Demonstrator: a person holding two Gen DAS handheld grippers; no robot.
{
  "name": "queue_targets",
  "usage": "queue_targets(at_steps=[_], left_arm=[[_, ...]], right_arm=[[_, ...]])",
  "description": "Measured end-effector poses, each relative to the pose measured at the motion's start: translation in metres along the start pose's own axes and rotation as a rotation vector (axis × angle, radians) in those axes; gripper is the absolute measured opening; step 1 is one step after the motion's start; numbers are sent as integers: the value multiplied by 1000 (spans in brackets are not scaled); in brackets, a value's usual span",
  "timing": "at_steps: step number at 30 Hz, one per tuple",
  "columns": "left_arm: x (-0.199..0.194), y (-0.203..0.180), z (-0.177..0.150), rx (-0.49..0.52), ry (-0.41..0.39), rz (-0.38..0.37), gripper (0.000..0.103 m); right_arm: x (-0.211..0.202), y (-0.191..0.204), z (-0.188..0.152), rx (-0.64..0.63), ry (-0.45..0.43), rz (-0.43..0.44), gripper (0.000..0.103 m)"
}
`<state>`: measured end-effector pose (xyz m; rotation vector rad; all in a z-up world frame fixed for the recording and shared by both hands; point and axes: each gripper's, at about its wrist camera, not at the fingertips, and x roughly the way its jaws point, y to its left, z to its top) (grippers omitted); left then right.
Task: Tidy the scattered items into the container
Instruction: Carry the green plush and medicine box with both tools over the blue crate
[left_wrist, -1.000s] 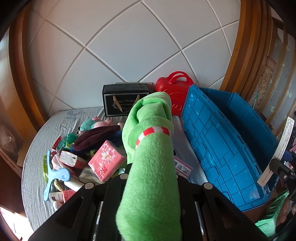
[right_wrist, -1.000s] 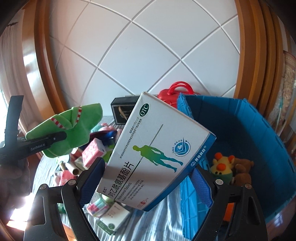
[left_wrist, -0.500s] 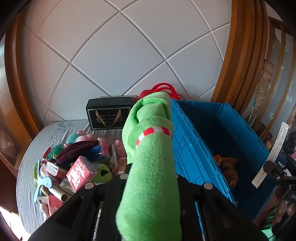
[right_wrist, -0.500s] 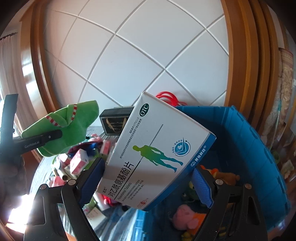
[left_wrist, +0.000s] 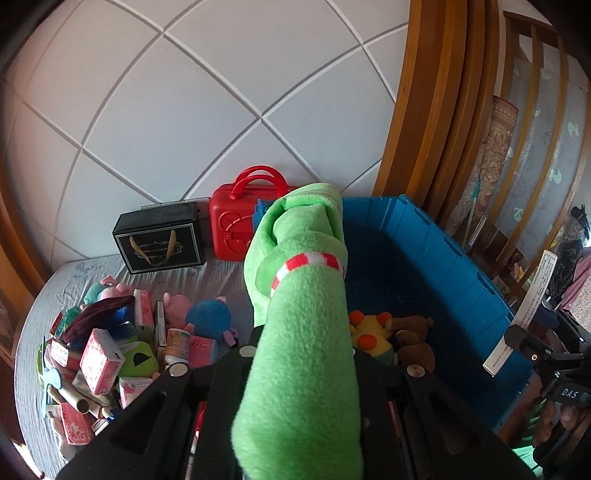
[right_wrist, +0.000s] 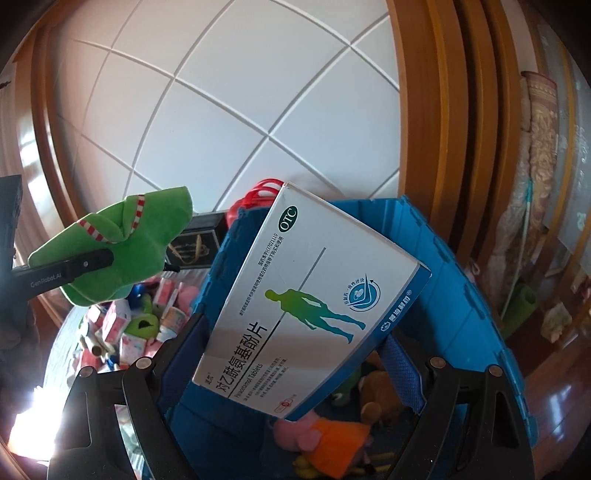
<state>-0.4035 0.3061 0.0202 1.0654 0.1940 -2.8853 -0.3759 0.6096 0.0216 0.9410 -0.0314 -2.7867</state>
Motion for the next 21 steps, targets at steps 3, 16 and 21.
queue_targets(at_steps=[3,16,21], left_arm=[[9,-22,6,29,7,-21,11],[46,-86,30,116,21,-83,11],[59,-95,42,124,15,-90,11]], right_arm=[[-2,-19,-1,20,4,-23,89],[7,-74,-13,75,37,-91,89],[15,-80,-9,76,41,-93,89]])
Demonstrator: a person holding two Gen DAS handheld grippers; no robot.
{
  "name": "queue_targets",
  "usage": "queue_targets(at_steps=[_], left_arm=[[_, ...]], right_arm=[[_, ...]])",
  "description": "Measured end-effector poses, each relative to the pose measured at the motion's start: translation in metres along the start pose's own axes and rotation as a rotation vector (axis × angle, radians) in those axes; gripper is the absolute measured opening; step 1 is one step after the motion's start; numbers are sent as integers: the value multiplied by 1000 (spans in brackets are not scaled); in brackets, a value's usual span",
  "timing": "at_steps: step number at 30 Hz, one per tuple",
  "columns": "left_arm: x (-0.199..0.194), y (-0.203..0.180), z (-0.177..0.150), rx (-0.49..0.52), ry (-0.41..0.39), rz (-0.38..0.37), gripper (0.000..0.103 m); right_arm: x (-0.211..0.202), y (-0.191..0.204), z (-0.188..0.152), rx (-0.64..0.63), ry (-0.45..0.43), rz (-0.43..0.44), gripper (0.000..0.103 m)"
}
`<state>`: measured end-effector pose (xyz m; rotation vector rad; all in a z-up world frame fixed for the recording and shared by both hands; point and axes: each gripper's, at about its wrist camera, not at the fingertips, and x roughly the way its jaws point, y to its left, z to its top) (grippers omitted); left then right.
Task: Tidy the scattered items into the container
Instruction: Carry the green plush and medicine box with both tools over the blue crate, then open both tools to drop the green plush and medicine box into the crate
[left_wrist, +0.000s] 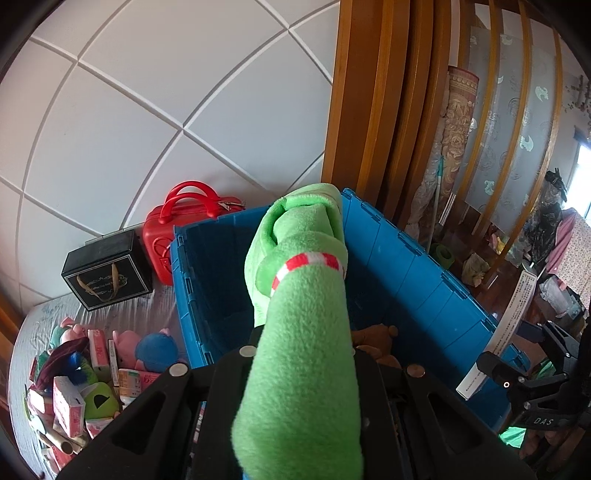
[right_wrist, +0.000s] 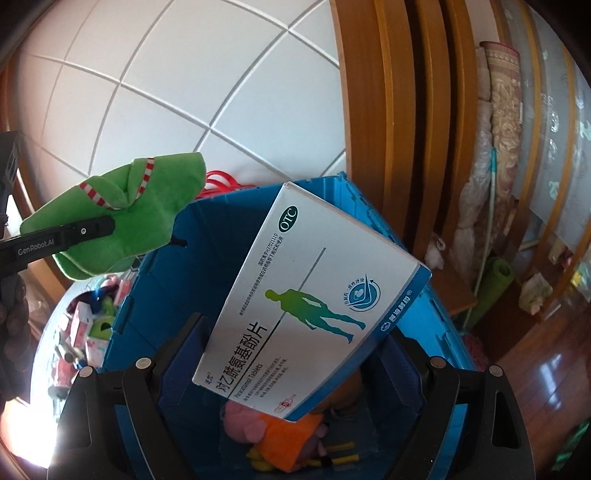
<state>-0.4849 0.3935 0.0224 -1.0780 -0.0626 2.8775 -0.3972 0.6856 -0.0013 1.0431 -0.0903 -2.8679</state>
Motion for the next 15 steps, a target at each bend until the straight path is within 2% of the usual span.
queue_targets(at_steps=[3,4,5,6,7,8,15], left_arm=[[9,-2,8,-8,1,-9,11],[13,-2,11,-12,9,-20,14],[18,-2,13,-17,23,-28,33],[22,-1,14,-29,32,-30,68],[23,2,14,-44,29,-33,84],[22,4,13,-57,19,-33,93],[27,19,4,-80,42,9,93]], right_arm=[[5,-2,5,-3,-3,0,90],[7,-3,6,-3,-6,-3,91],[10,-4,7,-5,-8,-14,96],[13,-4,9,-12,-6,-28,103],[16,-4,9,-19,0,-38,103],[19,-4,9,-23,7,-44,103],[28,-8,4,-4,42,-29,103]])
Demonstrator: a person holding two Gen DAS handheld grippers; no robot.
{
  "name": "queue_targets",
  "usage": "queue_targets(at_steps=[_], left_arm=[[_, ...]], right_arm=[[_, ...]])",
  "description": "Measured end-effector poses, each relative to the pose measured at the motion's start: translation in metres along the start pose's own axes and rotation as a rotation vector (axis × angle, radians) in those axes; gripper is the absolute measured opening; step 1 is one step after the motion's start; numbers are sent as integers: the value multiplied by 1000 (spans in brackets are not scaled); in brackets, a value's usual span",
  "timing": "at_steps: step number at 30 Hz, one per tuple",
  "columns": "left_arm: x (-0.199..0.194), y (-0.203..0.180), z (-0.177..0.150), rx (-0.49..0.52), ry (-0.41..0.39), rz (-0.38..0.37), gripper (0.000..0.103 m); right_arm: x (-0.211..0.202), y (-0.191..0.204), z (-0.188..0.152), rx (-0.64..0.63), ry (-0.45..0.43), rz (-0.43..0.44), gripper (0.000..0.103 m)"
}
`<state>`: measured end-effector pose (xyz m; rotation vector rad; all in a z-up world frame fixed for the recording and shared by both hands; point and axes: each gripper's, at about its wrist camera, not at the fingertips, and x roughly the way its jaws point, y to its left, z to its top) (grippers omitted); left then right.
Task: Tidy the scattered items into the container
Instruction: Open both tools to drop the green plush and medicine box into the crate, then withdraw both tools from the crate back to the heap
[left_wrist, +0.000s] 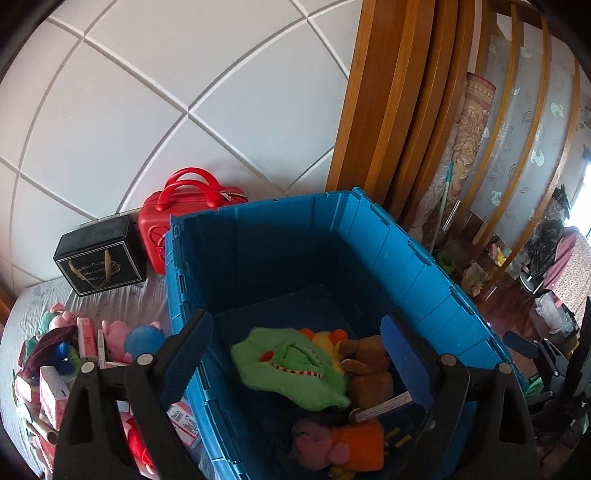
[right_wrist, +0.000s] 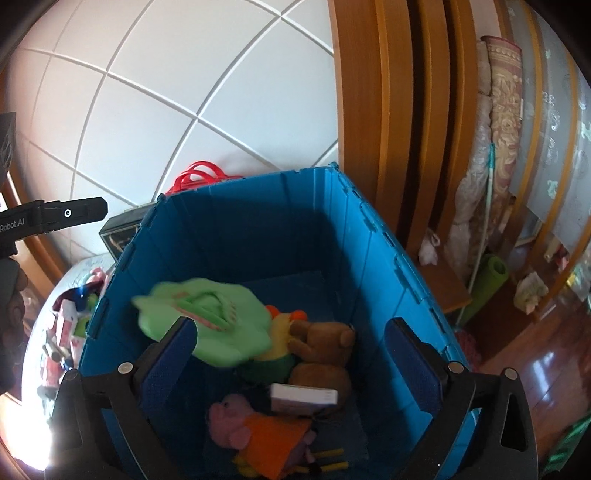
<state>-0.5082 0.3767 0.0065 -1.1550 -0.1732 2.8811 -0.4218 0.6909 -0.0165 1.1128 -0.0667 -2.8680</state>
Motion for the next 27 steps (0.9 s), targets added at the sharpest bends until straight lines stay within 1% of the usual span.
queue_targets(at_steps=[6,13,19,27], left_arm=[[-9,15,-13,-22,1,31,93],[-28,40,-39,-61,13,69,93],[-54,73,-68,-104,27,124,93],[-88,136,-107,-200,18,174,93]], right_arm=[[-2,6,-2,-7,5,20,103],[-10,27,-5,-39,-6,61,103],[-10,63,-8,-80,-10,129,103],[-7,132,-8,-180,-4,201,103]])
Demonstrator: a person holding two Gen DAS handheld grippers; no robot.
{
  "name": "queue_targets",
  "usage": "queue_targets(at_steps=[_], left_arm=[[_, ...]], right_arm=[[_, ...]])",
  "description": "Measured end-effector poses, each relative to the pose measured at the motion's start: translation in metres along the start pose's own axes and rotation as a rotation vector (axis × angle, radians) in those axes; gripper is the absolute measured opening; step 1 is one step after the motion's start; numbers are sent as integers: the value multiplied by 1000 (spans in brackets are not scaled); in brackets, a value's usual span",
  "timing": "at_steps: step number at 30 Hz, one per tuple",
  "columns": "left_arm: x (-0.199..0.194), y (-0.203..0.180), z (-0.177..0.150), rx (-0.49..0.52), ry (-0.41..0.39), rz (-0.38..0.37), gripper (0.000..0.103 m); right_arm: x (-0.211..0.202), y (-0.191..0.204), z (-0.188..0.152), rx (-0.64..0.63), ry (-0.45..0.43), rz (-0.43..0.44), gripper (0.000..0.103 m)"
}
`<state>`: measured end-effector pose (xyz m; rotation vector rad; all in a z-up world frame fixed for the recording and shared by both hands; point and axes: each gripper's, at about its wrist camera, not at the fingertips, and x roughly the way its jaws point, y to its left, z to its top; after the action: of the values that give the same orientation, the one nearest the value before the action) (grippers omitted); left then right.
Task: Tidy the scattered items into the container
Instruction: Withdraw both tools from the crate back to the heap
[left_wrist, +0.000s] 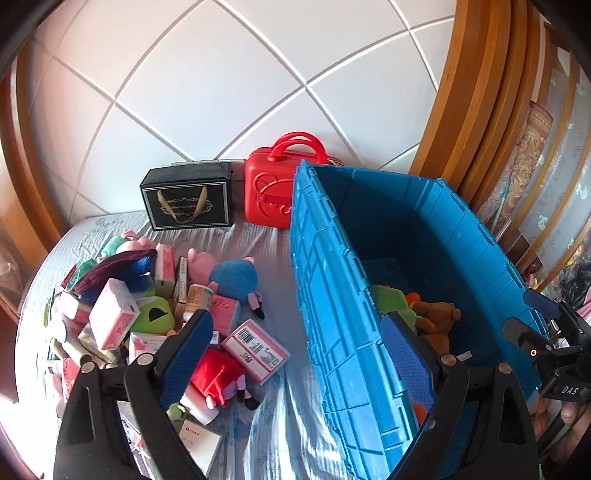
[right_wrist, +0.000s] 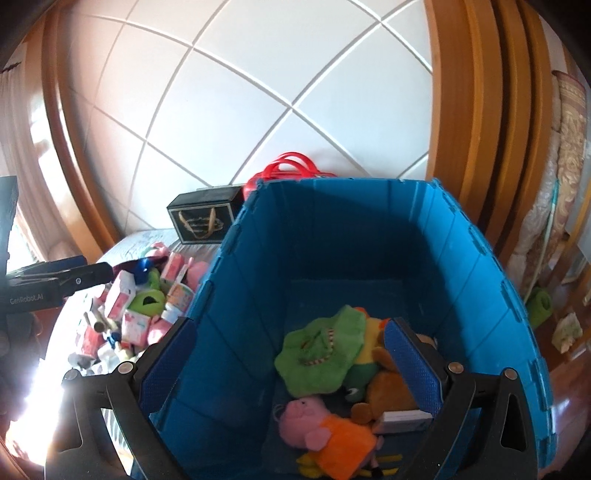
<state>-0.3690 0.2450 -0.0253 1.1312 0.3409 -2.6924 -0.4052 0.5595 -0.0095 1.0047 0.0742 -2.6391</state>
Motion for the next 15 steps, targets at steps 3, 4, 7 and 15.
queue_targets(at_steps=[3,4,7,15], left_arm=[[-5,29,-8,-27,0,6,93],[-7,39,-10,-33,0,7,93],[-11,70,-14,-46,6,8,93],[-10,159,-27,-58,35,26,93]], right_arm=[[3,30,3,-39,-3,16,103],[5,40,4,-46,-2,18,103],[9,69,6,-53,5,21,103],[21,153,11,-80,17,14,103]])
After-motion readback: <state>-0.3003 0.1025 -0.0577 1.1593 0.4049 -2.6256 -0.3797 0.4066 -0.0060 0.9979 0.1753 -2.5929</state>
